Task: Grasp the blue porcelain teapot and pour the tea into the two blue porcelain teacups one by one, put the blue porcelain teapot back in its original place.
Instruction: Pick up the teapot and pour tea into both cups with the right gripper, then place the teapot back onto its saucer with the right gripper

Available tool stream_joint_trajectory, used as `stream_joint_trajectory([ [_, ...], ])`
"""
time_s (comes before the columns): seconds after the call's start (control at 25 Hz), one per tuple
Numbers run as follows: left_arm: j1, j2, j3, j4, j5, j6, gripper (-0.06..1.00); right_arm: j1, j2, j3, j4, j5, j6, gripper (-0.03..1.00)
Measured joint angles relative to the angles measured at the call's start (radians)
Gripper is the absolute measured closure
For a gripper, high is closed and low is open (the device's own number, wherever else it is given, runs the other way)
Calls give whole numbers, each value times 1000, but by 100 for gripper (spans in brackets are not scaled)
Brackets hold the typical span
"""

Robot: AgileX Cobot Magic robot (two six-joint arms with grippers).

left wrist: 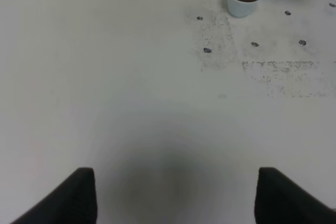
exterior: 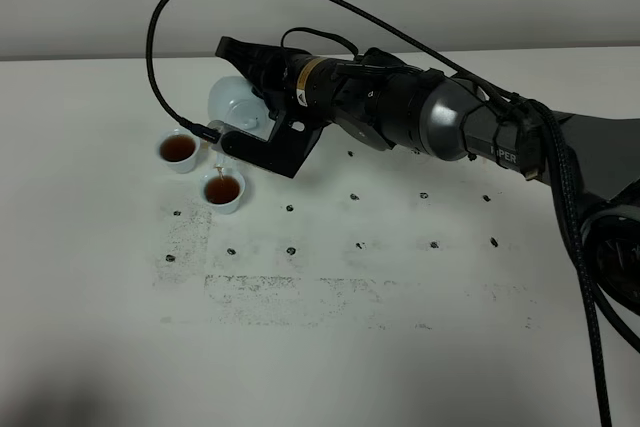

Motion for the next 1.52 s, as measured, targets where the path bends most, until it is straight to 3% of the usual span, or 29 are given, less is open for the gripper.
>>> stream_joint_trajectory([
  [0.2, 0, 0, 0, 0, 0, 0, 34, 0, 0, 0, 9, 42, 85, 92],
  [0.48, 0, 0, 0, 0, 0, 0, 34, 0, -2, 0, 19, 110, 315, 92],
  [0.64, 0, 0, 0, 0, 0, 0, 34, 0, -44, 0, 38, 152, 554, 92],
  [0.76, 0, 0, 0, 0, 0, 0, 34, 0, -105, 0, 62, 209, 799, 92],
  [0.96, 0, 0, 0, 0, 0, 0, 34, 0, -207, 0, 136, 347, 1236, 92],
  [1.08, 0, 0, 0, 0, 0, 0, 34, -3, -245, 0, 204, 453, 1411, 92],
  [1.28, 0, 0, 0, 0, 0, 0, 34, -57, -276, 13, 327, 590, 1540, 92],
  [1.52, 0, 0, 0, 0, 0, 0, 34, -166, -296, 97, 421, 640, 1563, 92],
])
